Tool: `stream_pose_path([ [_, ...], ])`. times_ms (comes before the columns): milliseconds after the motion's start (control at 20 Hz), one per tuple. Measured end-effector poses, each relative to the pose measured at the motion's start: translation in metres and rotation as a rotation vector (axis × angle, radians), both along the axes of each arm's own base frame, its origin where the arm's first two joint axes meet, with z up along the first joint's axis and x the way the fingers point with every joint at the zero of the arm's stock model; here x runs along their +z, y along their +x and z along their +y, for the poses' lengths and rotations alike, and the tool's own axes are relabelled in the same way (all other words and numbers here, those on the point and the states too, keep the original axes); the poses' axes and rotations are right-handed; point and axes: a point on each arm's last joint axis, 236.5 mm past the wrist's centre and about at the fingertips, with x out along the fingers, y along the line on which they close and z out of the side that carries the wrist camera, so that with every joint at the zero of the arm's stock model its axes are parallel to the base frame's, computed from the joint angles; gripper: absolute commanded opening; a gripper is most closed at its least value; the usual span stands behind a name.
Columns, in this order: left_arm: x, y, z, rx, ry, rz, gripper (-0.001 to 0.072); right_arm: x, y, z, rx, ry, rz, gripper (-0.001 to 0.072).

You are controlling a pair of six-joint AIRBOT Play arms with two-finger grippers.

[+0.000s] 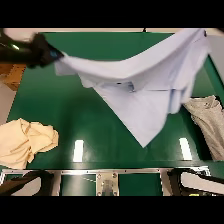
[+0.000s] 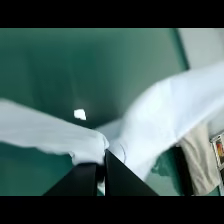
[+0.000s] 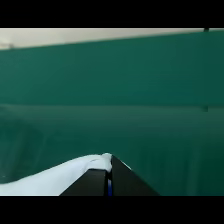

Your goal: Fold the shirts.

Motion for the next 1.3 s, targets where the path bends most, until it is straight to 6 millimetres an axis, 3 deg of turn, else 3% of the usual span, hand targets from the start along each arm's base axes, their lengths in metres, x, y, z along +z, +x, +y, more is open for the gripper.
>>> stream_pose_path([
  [50,-0.044,0.013,0.001,0.014,0.001,0.086,0.0026,-0.036,0.016,0.008,0.024,0.029,0.076,0.0012],
  [200,-0.152,0.041,-0.004,0.043,-0.003,0.262,0.0026,-0.146,0.050,0.040,0.095,0.095,0.298,0.0020],
  [250,-0.181,0.051,-0.005,0.063,-0.018,0.301,0.0026,-0.178,0.057,0.052,0.114,0.113,0.357,0.0125],
  [300,-0.202,0.061,-0.006,0.090,-0.038,0.323,0.0026,-0.206,0.061,0.062,0.126,0.127,0.411,0.0300],
  [400,-0.236,0.076,-0.005,0.132,-0.051,0.349,0.0026,-0.245,0.063,0.073,0.131,0.147,0.490,0.0331],
  [500,-0.247,0.093,-0.003,0.164,-0.062,0.335,0.0026,-0.256,0.063,0.068,0.125,0.161,0.523,0.0328],
  [650,-0.242,0.114,0.001,0.182,-0.063,0.280,0.0026,-0.241,0.050,0.035,0.104,0.177,0.553,0.0328],
  [800,-0.230,0.125,0.002,0.178,-0.066,0.241,0.0026,-0.226,0.009,0.001,0.056,0.209,0.609,0.0330],
  [900,-0.228,0.128,0.001,0.172,-0.065,0.231,0.0026,-0.233,-0.034,-0.007,0.017,0.244,0.673,0.0367],
  [1000,-0.225,0.130,0.001,0.169,-0.065,0.222,0.0026,-0.252,-0.083,-0.002,-0.022,0.283,0.744,0.0367],
  [1150,-0.224,0.130,0.000,0.161,-0.065,0.220,0.0026,-0.297,-0.152,0.023,-0.071,0.336,0.860,0.0368],
  [1300,-0.223,0.130,-0.001,0.158,-0.066,0.221,0.0026,-0.343,-0.203,0.053,-0.101,0.367,0.963,0.0368],
])
